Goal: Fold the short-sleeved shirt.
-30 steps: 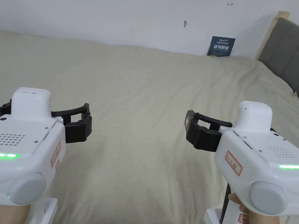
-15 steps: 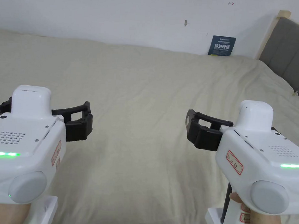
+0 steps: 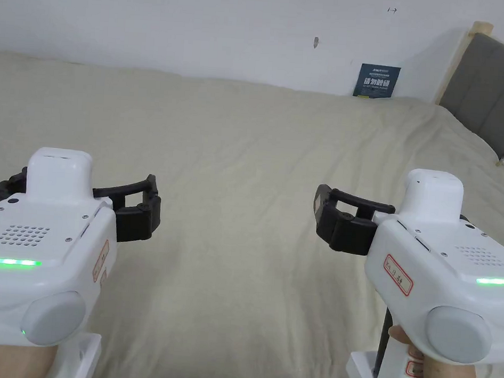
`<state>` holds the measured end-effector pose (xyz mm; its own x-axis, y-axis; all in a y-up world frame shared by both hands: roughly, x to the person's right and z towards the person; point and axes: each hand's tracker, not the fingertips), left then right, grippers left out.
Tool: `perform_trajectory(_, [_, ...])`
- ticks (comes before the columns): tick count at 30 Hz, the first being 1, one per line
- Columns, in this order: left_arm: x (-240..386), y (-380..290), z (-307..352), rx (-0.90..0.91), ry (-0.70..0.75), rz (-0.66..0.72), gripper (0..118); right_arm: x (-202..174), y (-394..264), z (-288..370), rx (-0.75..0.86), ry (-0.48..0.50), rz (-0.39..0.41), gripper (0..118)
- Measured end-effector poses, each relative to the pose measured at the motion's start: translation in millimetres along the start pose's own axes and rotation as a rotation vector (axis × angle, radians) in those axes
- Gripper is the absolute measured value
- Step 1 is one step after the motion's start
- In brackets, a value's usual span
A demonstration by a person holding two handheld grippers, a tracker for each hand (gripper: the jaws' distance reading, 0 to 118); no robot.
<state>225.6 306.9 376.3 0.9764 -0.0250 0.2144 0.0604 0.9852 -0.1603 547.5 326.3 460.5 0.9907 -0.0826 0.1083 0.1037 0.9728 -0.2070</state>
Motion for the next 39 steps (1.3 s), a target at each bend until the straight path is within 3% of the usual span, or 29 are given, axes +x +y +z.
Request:
perform_trajectory(10, [0.1,-1.1,-0.4,0.002,0.002,0.006,114,-2.7,-0.5,-2.3,-0.016,-0.032,0.015,118])
perform_trajectory(15, [1.5,-2.6,1.2,0.005,-0.001,0.006,114,-1.0,0.5,-3.1,-0.025,-0.051,-0.037,118])
perform_trajectory(17, [1.6,-2.3,0.3,-0.01,0.007,0.021,114,1.5,7.1,-12.4,-0.165,-0.081,-0.081,118])
perform_trajectory(19, [3.0,-2.1,-2.7,-0.078,0.036,0.048,114,4.1,9.9,-21.6,-0.28,-0.175,-0.14,118])
perform_trajectory(23, [3.6,-15.7,-8.4,-0.255,-0.018,0.133,115,11.5,-0.3,-30.2,-0.453,-0.17,-0.216,118])
perform_trajectory(26, [0.4,-43.8,-19.6,-0.352,-0.024,0.179,115,6.0,-23.4,-37.6,-0.631,-0.219,-0.118,118])
perform_trajectory(31, [6.4,-68.2,-27.7,-0.461,-0.022,0.173,115,-3.0,-62.1,-44.4,-0.822,-0.318,-0.026,118])
perform_trajectory(33, [9.8,-68.9,-29.5,-0.468,-0.025,0.155,115,-7.2,-73.9,-43.6,-0.793,-0.316,-0.014,118])
perform_trajectory(35, [11.9,-68.5,-32.8,-0.471,-0.021,0.134,115,-10.6,-80.4,-44.3,-0.757,-0.379,0.024,118])
perform_trajectory(37, [13.0,-68.4,-34.1,-0.471,-0.02,0.13,115,-11.8,-78.6,-48.8,-0.721,-0.425,-0.005,118])
perform_trajectory(39, [12.1,-70.1,-38.7,-0.478,-0.021,0.133,115,-8.4,-73.0,-49.1,-0.675,-0.383,-0.081,118])
